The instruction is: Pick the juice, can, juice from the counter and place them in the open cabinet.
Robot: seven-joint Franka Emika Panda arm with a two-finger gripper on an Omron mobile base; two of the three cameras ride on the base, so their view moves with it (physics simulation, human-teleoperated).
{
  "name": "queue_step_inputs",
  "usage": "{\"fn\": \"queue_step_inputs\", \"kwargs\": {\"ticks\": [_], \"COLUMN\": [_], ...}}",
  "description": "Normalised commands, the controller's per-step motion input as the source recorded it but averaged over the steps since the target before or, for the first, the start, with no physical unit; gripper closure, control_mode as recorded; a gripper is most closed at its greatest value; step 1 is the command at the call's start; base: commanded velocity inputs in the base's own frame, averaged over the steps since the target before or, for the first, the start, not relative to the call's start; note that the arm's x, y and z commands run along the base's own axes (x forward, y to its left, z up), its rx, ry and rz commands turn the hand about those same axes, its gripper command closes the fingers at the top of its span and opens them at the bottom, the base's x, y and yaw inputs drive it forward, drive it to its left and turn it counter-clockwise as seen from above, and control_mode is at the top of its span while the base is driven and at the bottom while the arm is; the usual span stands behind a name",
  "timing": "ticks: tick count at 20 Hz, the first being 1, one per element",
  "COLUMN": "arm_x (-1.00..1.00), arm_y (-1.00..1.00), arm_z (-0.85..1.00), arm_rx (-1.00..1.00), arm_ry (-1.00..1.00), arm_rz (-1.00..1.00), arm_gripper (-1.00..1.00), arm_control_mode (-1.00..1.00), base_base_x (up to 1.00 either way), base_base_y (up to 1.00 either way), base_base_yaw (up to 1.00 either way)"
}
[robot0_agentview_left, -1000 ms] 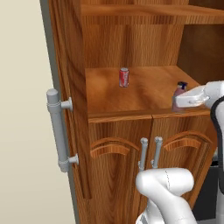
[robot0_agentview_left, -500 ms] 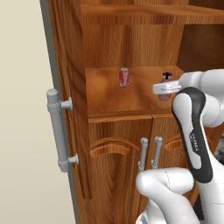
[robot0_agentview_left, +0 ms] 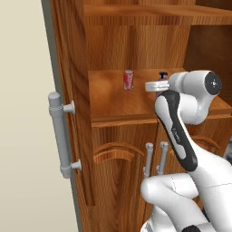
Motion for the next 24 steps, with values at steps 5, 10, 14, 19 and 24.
{"fn": "queue_step_inputs", "kwargs": {"ticks": [5, 10, 14, 19, 24], "arm_x": [0.42, 0.32, 0.40, 0.41, 0.41], "arm_y": [-0.11, -0.13, 0.07, 0.00, 0.00], "arm_z": [-0.16, -0.18, -0.25, -0.15, -0.17], "arm_rx": [0.00, 0.00, -0.01, 0.00, 0.00], "arm_ry": [-0.03, -0.02, 0.00, 0.01, 0.00], "arm_rz": [-0.01, 0.00, -0.03, -0.01, 0.00], "arm_gripper": [1.00, 1.00, 1.00, 1.00, 1.00], "arm_control_mode": [-1.00, -1.00, -1.00, -1.00, -1.00], "base_base_x": [0.00, 0.00, 0.00, 0.00, 0.00], "base_base_y": [0.00, 0.00, 0.00, 0.00, 0.00], "base_base_yaw": [0.00, 0.00, 0.00, 0.00, 0.00]}}
